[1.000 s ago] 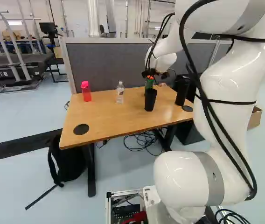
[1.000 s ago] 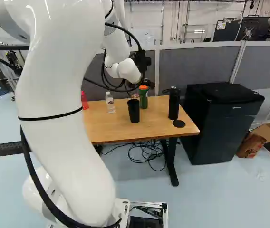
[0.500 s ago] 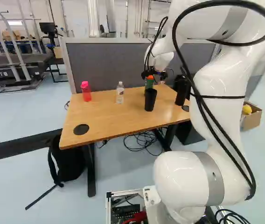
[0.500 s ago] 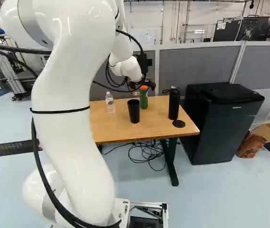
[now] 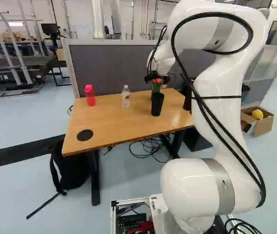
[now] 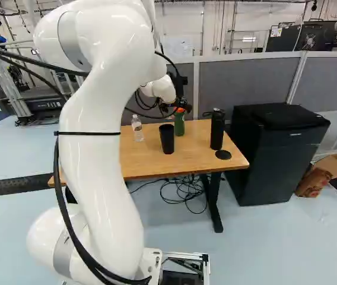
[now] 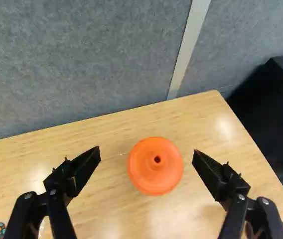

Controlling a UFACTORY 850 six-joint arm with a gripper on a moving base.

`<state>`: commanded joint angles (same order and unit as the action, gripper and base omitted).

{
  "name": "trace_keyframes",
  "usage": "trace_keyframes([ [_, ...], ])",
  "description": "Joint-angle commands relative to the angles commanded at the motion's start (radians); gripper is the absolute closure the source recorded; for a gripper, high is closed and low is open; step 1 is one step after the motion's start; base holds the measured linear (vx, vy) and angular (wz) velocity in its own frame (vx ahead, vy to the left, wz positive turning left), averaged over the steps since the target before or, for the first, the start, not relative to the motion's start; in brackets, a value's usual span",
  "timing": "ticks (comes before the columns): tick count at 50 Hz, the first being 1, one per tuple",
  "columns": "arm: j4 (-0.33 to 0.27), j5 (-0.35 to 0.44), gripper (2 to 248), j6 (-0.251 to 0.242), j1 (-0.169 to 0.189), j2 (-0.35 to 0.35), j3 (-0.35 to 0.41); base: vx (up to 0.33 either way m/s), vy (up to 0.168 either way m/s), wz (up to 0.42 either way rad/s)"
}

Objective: Pick up the green bottle from the table

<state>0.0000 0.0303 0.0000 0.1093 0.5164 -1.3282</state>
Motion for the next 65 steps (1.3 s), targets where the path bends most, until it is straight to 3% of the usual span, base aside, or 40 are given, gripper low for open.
trace_keyframes([
  [22, 0.000, 0.000, 3, 0.000, -0.004, 0.036, -0.014, 0.000, 0.000, 0.000],
  [23, 0.000, 0.000, 17, 0.000, -0.004, 0.037, -0.014, 0.000, 0.000, 0.000],
  [27, 0.000, 0.000, 17, 0.000, -0.004, 0.037, -0.014, 0.000, 0.000, 0.000],
  [28, 0.000, 0.000, 54, 0.000, -0.004, 0.037, -0.014, 0.000, 0.000, 0.000],
  [33, 0.000, 0.000, 54, 0.000, -0.004, 0.037, -0.014, 0.000, 0.000, 0.000],
  [34, 0.000, 0.000, 93, 0.000, -0.004, 0.037, -0.014, 0.000, 0.000, 0.000],
  [38, 0.000, 0.000, 93, 0.000, -0.004, 0.037, -0.014, 0.000, 0.000, 0.000],
  [39, 0.000, 0.000, 126, 0.000, -0.004, 0.037, -0.014, 0.000, 0.000, 0.000],
  [65, 0.000, 0.000, 127, 0.000, -0.004, 0.015, -0.011, 0.000, 0.000, 0.000],
])
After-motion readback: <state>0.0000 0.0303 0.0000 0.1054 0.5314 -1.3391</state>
